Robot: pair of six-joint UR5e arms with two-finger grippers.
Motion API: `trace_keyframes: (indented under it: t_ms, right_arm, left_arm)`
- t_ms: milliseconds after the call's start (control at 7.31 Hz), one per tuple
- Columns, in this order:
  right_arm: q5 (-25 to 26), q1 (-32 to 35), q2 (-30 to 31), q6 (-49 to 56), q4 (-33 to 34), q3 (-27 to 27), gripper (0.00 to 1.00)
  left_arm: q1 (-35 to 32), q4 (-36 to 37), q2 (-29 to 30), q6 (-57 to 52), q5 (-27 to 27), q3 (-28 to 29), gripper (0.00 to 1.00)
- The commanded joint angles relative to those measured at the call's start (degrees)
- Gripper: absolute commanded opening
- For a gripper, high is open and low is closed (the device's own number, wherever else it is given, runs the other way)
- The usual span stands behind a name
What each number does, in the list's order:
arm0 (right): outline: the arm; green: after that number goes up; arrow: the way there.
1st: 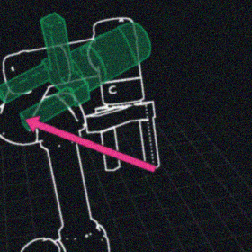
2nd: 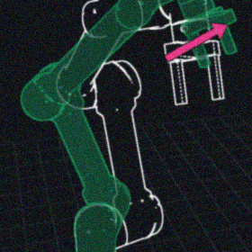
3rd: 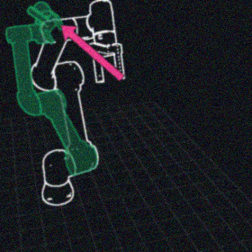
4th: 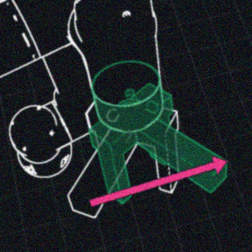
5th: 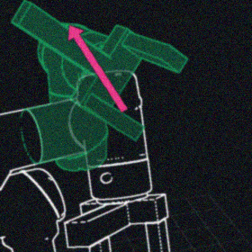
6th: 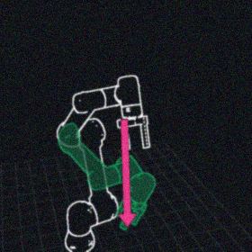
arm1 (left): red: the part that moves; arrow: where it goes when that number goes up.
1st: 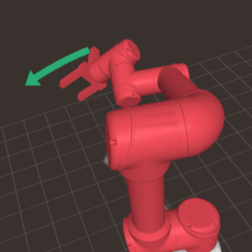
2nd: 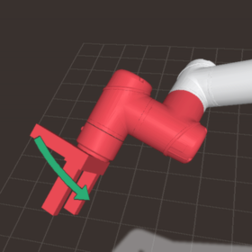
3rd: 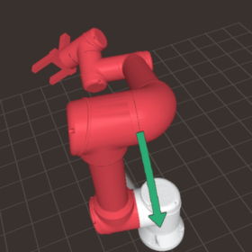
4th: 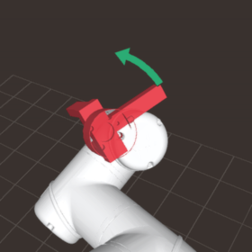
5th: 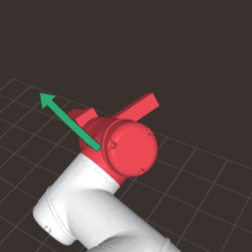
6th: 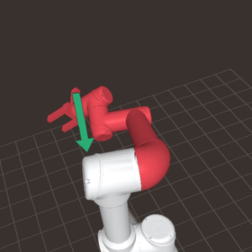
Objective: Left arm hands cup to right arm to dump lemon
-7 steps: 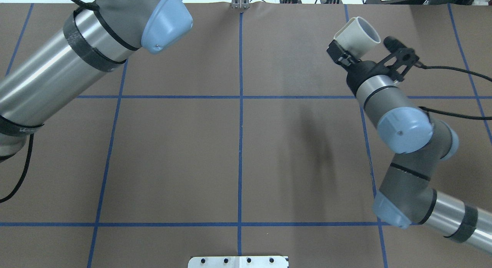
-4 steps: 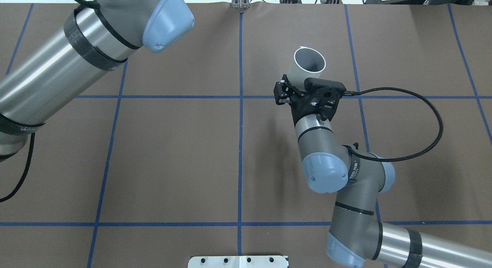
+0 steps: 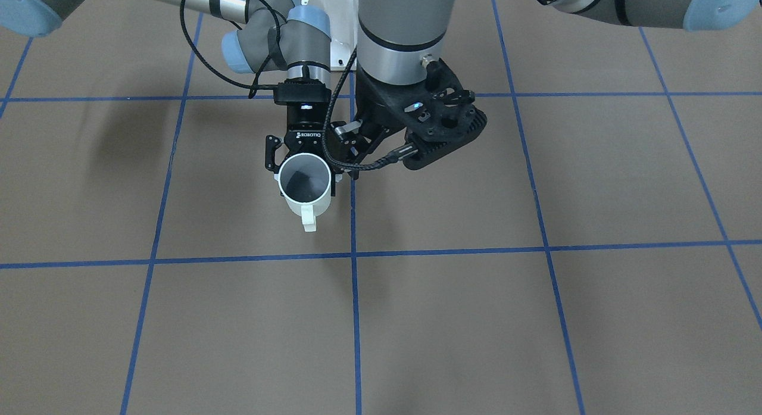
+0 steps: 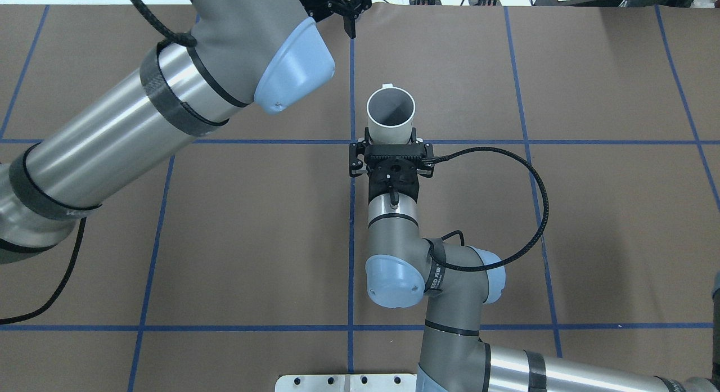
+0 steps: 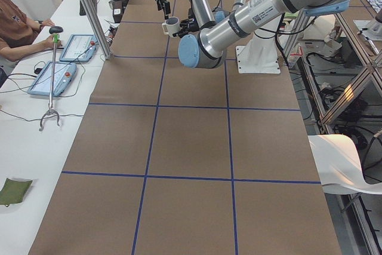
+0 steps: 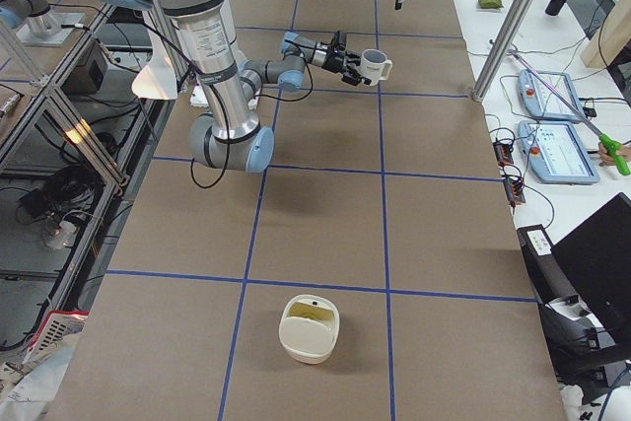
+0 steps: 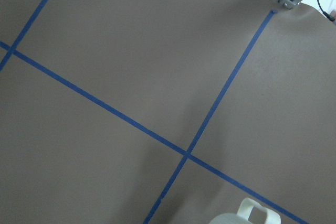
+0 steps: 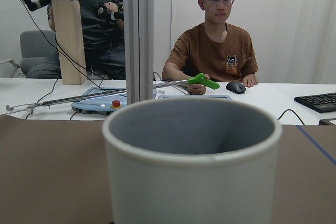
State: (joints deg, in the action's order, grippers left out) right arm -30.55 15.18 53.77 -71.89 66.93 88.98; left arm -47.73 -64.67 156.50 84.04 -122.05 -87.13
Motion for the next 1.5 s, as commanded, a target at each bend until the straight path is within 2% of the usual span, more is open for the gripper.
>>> trace_keyframes:
  t_ms: [0,274,410,821,957,1368]
  right_arm:
    - [1.5,-0.5,-3.5,0.1,1.5,-1.0,0.04]
    - [3.3,-1.0,-3.9,-0.1,2.0,-0.9,0.04]
    - [4.5,-1.3,-4.0,-0.7,1.7,-0.5,0.04]
    - [7.2,-1.7,-3.7,-0.9,1.4,0.1,0.05]
    - [7.4,-1.9,-3.7,-0.9,1.4,0.1,0.05]
    - [7.3,-1.9,-3.8,-0.9,1.4,0.1,0.05]
  left_arm:
    - [2.7,-1.7,-1.4,0.2,-0.3,-1.5,1.0]
    - [4.2,-3.1,-2.3,0.3,0.3,-2.0,0.99]
    - [4.2,-2.9,-2.5,0.3,0.3,-2.0,0.92]
    - [4.2,-2.9,-3.0,0.3,0.4,-1.9,0.82]
    - [4.2,-2.8,-3.1,0.3,0.4,-1.9,0.75]
    - [4.3,-2.7,-3.1,0.4,0.4,-2.0,0.65]
